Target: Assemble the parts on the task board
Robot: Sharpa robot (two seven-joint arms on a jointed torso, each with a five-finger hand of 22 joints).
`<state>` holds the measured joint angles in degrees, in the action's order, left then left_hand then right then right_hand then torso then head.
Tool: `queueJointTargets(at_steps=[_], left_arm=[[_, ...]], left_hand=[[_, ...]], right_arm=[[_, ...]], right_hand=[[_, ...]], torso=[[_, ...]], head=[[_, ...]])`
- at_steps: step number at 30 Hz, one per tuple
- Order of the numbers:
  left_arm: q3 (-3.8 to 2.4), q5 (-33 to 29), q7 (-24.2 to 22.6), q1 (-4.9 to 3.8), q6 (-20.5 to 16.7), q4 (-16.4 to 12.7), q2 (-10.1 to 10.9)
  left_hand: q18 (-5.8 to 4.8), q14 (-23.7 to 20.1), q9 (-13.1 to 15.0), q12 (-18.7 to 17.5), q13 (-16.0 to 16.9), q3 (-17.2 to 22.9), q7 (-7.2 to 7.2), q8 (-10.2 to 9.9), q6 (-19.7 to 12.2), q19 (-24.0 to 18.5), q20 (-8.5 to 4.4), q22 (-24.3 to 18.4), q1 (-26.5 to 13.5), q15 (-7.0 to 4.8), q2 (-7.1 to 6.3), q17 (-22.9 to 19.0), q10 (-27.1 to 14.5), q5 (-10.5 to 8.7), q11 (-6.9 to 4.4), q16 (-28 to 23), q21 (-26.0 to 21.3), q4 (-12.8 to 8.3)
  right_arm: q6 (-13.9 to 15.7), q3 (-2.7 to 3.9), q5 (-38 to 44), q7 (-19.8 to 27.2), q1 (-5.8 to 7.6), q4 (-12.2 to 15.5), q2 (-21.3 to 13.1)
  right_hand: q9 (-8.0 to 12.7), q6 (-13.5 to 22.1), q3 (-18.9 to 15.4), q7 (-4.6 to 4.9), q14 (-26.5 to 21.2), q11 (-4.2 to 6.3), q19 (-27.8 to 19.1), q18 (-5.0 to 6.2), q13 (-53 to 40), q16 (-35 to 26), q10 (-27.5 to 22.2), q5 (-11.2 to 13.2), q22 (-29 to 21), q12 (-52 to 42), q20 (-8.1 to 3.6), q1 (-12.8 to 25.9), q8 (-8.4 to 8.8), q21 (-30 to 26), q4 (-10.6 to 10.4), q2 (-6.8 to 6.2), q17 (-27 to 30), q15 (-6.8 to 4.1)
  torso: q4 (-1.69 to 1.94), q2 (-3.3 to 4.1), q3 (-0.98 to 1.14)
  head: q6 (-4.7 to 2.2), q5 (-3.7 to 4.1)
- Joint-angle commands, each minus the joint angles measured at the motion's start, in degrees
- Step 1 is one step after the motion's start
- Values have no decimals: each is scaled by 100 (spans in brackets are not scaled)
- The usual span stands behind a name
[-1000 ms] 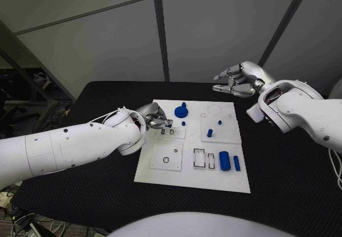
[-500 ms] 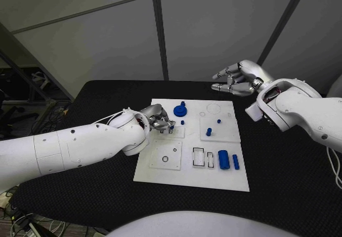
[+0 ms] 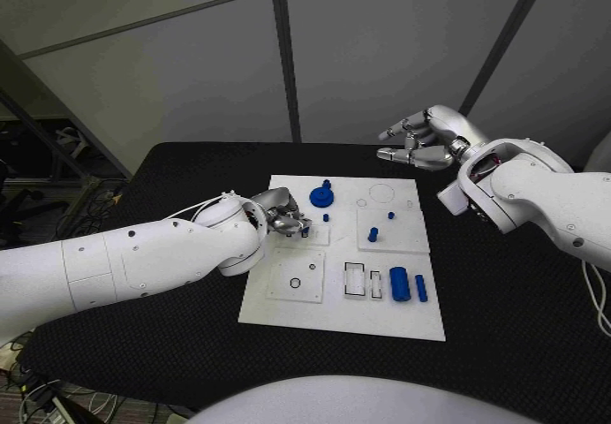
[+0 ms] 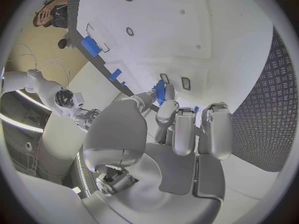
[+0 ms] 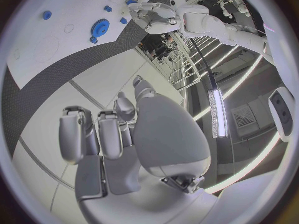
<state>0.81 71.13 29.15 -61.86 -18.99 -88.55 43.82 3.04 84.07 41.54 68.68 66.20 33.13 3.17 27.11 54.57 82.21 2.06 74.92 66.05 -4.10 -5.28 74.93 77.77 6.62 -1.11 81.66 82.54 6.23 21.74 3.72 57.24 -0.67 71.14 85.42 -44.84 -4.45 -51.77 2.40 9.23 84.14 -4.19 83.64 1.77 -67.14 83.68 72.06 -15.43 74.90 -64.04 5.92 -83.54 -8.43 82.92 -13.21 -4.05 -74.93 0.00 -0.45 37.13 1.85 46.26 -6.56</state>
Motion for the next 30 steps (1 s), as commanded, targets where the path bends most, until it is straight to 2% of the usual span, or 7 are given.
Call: queueJointTargets(at_steps=[1,30], left_arm=[[-3,94,48,-4,253,8,-10],[-4,99,72,-9,520,20,11]], left_hand=[[-29,347,3,-34,-6,949,-9,40,34,35,-1,380,16,-38,-60,595,63,34,-12,25,32,-917],[-31,347,38,-43,-11,989,-7,51,34,42,-2,394,-12,-37,-85,595,66,116,-10,24,38,-926]], right_arm=[[-14,3,14,56,11,0,7],[-27,2,14,49,11,-15,13]], right_hand=[[9,-35,4,-6,350,15,4,97,3,-35,14,-16,304,0,-25,6,-19,-18,25,62,-606,-40],[10,-41,1,-7,351,16,5,98,6,-38,17,-18,300,-2,-27,17,-23,-21,20,71,-606,-42]], torso=[[-1,3,0],[-4,5,-4]], head=[[7,1],[32,8]])
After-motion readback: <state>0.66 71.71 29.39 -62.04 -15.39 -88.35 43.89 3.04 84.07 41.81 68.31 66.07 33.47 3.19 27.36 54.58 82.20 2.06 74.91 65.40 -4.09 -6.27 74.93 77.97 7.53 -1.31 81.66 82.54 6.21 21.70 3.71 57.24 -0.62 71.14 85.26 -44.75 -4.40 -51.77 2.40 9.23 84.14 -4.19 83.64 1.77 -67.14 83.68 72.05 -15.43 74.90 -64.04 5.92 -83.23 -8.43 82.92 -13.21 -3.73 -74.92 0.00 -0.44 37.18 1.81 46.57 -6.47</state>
